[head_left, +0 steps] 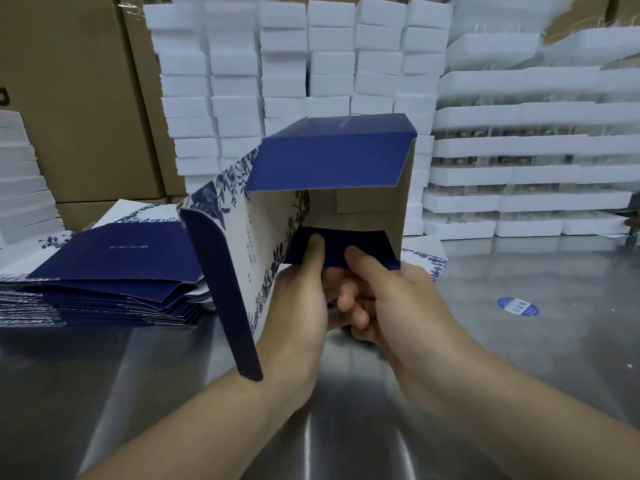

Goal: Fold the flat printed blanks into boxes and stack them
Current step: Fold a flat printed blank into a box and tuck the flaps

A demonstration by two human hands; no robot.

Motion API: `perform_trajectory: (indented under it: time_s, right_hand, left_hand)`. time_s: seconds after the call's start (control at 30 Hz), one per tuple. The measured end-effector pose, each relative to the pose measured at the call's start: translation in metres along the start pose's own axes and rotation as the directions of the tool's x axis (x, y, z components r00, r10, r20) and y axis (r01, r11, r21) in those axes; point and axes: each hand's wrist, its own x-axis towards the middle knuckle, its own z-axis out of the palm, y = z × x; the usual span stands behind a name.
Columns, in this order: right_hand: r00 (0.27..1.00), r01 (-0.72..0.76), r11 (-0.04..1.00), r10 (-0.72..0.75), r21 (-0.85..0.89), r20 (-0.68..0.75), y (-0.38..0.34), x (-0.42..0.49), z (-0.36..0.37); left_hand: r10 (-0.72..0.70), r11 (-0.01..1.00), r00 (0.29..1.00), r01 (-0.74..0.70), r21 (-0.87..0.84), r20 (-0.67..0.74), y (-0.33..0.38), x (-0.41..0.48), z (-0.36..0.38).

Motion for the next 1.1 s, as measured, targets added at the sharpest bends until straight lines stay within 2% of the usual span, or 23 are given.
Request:
perform_trajectory:
  time_s: [0.2, 0.37, 0.67, 0.9, 1.03, 1.1]
  right_hand:
    - [1.000, -0.014, 1.000, 0.014, 0.008, -0.021, -0.001, -0.002, 0.000]
    - [0.998, -0.052, 0.995, 0.055, 0.081, -0.037, -0.005, 0.002, -0.002]
    - [0.996, -0.050, 0.993, 0.058, 0.106, -0.071, -0.005, 0.003, -0.003]
    - [0.997, -0.069, 0.996, 0.070, 0.051, -0.015, -0.003, 0.004, -0.003]
    - [0.997, -0.050, 0.998, 0.048, 0.033, 0.062, -0.004, 0.002, -0.001]
    - [0.998, -0.031, 0.999, 0.030, 0.009, 0.048, -0.004, 0.001, -0.001]
  left_hand:
    - [-0.007, 1.000, 0.998, 0.007, -0.005, -0.062, -0.001, 0.005, -0.003]
    - [0.015, 0.993, 0.996, -0.025, -0.118, -0.085, -0.001, 0.010, -0.006]
    - [-0.007, 0.997, 0.985, -0.007, -0.083, -0.173, -0.004, 0.012, -0.010]
    - [0.035, 0.996, 0.989, -0.047, -0.081, -0.142, -0.002, 0.007, -0.008]
    - [-0.022, 0.999, 0.996, 0.019, -0.039, -0.091, 0.001, 0.005, -0.003]
    - [-0.045, 0.999, 0.994, 0.043, -0.022, -0.103, 0.001, 0.005, -0.001]
